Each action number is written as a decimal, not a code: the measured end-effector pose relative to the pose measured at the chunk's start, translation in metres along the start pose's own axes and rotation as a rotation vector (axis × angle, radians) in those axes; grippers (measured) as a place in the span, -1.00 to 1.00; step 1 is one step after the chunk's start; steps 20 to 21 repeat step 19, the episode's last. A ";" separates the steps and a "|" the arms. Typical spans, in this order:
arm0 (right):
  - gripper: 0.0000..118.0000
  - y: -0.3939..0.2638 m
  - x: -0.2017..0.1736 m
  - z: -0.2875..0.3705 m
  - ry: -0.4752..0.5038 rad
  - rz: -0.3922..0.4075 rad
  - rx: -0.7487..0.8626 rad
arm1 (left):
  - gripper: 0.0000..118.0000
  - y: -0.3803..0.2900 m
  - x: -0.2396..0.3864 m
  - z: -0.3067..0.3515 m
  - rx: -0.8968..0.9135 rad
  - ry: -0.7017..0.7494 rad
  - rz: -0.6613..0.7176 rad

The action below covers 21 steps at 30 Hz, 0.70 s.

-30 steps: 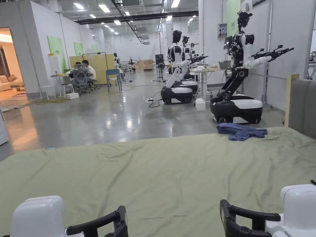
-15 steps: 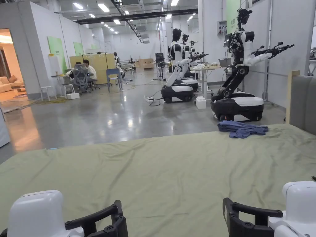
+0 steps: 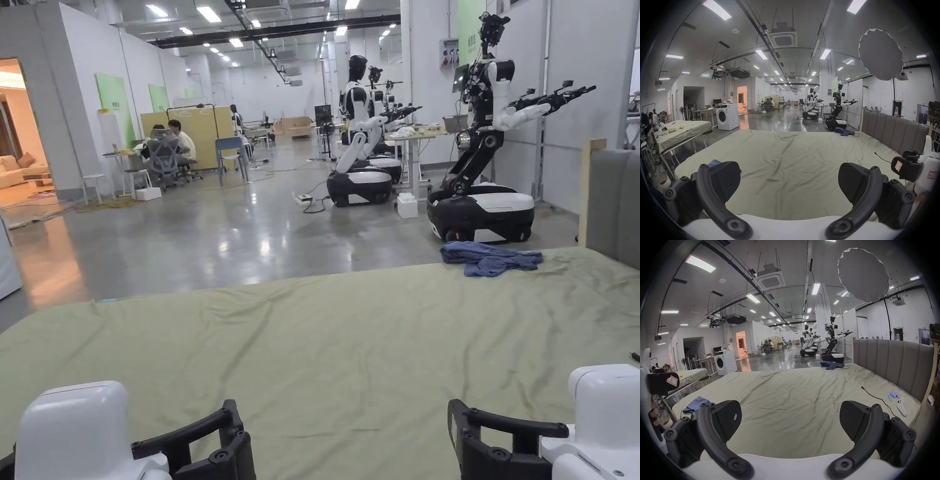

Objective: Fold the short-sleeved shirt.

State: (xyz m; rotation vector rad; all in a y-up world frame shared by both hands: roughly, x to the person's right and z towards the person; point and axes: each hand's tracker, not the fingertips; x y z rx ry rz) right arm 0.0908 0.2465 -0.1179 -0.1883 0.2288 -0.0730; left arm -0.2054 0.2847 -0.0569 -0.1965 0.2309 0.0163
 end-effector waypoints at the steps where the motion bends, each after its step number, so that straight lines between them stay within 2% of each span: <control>1: 1.00 0.000 0.001 0.000 0.000 -0.007 0.000 | 1.00 0.000 0.000 0.000 0.002 0.000 -0.001; 21: 1.00 -0.002 0.002 0.004 0.004 -0.002 0.002 | 1.00 -0.002 0.004 0.005 0.014 0.008 -0.020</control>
